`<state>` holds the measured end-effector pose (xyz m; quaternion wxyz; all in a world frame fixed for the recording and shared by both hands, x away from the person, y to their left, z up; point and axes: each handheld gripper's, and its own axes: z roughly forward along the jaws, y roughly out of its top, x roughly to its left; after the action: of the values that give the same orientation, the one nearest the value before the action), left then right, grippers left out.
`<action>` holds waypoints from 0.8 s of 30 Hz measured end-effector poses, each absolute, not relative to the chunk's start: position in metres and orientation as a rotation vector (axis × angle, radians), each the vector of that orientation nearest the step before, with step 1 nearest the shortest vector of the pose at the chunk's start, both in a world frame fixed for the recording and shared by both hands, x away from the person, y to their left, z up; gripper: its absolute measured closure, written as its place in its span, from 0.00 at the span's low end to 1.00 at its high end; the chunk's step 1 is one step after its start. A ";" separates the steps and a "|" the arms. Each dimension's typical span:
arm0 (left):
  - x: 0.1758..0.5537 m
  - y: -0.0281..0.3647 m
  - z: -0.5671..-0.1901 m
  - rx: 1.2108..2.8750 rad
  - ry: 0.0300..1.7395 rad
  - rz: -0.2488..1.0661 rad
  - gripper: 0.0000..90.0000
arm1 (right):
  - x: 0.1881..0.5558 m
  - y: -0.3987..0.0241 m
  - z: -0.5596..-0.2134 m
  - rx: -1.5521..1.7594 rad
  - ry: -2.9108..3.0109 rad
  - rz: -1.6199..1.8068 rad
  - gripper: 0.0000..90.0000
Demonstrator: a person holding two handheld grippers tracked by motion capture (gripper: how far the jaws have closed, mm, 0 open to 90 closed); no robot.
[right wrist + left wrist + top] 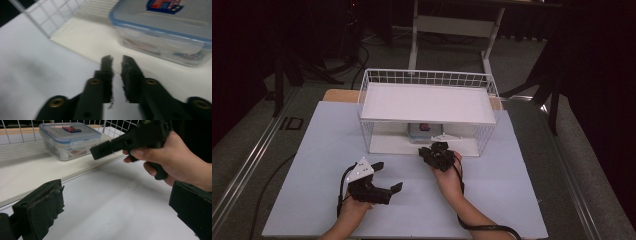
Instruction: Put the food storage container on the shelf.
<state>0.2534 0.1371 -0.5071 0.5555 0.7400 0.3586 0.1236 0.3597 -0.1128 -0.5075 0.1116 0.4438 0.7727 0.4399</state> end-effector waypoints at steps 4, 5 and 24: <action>0.250 0.137 -0.499 1.733 0.825 0.306 0.00 | 0.348 -0.118 -0.504 1.277 2.277 1.376 0.59; 0.249 0.136 -0.498 1.734 0.821 0.309 0.00 | 0.345 -0.119 -0.503 1.260 2.277 1.376 0.51; 0.241 0.131 -0.480 1.800 0.754 0.262 0.00 | 0.298 -0.152 -0.492 1.063 2.352 1.426 0.17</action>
<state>0.2410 0.1308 -0.4804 0.5532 0.7615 0.3191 0.1107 0.2984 -0.1518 -0.4919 0.0963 0.3589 0.7938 0.4815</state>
